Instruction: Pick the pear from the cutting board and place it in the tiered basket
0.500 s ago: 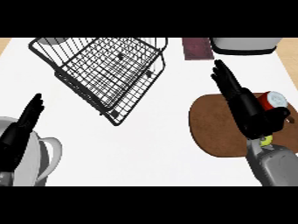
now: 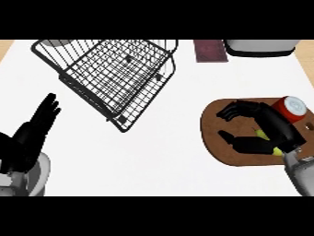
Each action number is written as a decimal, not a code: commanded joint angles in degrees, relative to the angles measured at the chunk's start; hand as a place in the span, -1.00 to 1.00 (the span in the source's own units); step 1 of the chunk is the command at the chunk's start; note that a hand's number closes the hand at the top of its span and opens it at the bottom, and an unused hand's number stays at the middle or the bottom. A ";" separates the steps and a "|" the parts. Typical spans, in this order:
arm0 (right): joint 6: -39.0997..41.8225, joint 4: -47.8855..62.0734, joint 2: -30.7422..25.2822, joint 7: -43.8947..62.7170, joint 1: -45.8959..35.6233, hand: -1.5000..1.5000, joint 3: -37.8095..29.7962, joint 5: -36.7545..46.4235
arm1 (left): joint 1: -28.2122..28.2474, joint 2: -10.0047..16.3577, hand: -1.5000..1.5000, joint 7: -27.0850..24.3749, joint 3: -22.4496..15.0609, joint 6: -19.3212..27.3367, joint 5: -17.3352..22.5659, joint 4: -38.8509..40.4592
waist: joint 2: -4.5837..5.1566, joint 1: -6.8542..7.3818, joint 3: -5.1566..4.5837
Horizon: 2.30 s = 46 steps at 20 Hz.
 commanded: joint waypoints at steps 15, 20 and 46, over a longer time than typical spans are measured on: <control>22.52 -1.36 -28.00 -1.72 -11.13 -1.00 4.90 22.05 | -2.76 -2.75 0.00 5.82 -0.42 -1.40 1.32 0.16 | 0.01 1.77 -0.06; 38.19 -4.43 -29.87 4.63 -14.65 -1.00 11.35 21.09 | -5.57 -2.40 0.00 7.00 0.51 -1.45 1.39 0.74 | 0.13 1.61 0.00; 23.46 7.68 -12.43 0.44 -2.77 -1.00 9.27 52.42 | -0.48 -7.05 0.00 14.26 3.04 -2.73 -2.70 -9.71 | -0.01 0.98 0.24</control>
